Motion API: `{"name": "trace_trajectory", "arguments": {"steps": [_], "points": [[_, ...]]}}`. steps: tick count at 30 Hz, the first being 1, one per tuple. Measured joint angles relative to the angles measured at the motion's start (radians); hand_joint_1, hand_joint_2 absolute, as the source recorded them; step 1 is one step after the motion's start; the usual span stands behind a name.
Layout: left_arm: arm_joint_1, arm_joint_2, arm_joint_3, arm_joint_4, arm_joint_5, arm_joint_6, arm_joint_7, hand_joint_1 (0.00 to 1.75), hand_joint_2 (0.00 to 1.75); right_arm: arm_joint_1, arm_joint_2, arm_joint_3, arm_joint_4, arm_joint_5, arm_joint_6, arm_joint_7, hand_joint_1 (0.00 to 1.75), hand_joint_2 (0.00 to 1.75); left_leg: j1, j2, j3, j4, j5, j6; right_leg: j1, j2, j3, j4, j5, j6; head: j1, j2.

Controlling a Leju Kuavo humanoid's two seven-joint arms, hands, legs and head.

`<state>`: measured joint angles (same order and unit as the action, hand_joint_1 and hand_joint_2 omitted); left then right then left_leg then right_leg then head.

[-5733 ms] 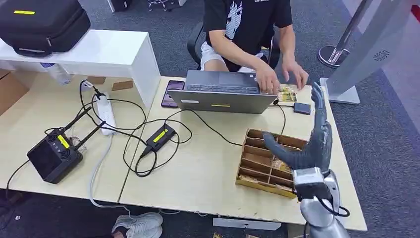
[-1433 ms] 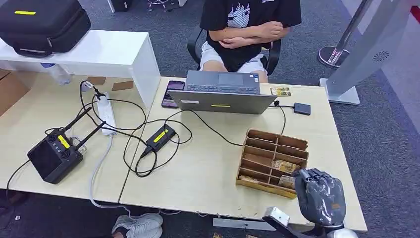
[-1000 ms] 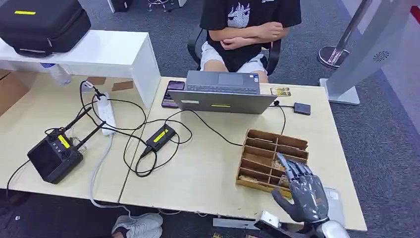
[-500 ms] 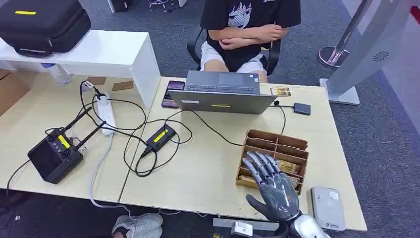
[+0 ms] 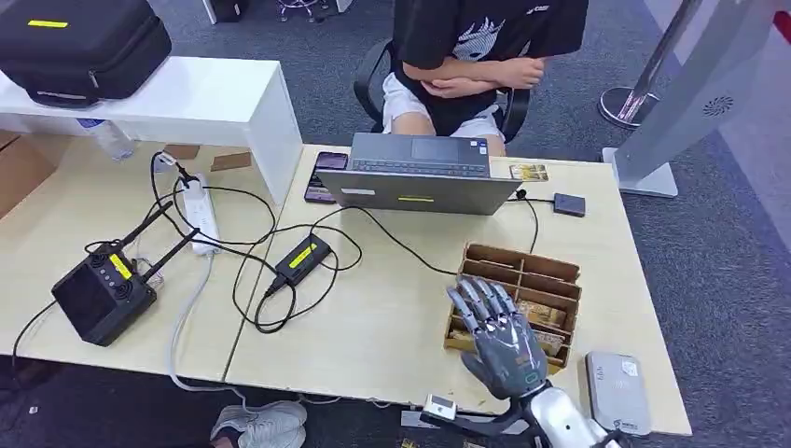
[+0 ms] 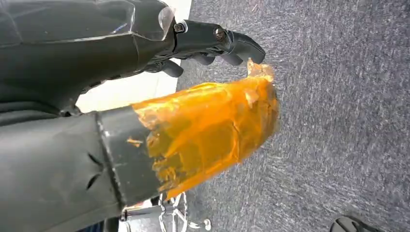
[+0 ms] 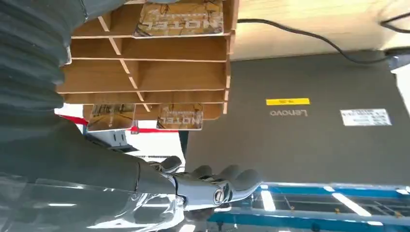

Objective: Pass the card to the sensor for recognition and then transmit it.

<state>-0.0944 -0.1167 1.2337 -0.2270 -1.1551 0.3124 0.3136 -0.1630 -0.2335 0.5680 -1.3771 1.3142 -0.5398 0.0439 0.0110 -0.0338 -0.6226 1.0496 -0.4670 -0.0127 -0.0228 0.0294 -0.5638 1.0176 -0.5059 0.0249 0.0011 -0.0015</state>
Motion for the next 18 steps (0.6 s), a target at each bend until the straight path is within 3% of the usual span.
{"name": "trace_trajectory", "arguments": {"steps": [17,18], "points": [[0.0,0.001,-0.005,0.0,0.003,0.0,0.003,0.0,0.0,-0.011,0.004,0.01,0.055,-0.003,-0.002,0.026,0.02,1.75,0.0,0.0,0.0,0.0,0.0,0.0,0.0,0.0,0.0,0.0,0.0,0.0,0.0,0.0],[0.0,0.001,-0.005,0.0,0.003,0.001,0.003,0.0,0.0,-0.01,0.004,0.01,0.056,-0.003,-0.002,0.027,0.37,1.75,0.0,0.0,0.0,0.0,0.0,0.0,0.0,0.0,0.0,0.0,0.0,0.0,0.0,0.0]]}}
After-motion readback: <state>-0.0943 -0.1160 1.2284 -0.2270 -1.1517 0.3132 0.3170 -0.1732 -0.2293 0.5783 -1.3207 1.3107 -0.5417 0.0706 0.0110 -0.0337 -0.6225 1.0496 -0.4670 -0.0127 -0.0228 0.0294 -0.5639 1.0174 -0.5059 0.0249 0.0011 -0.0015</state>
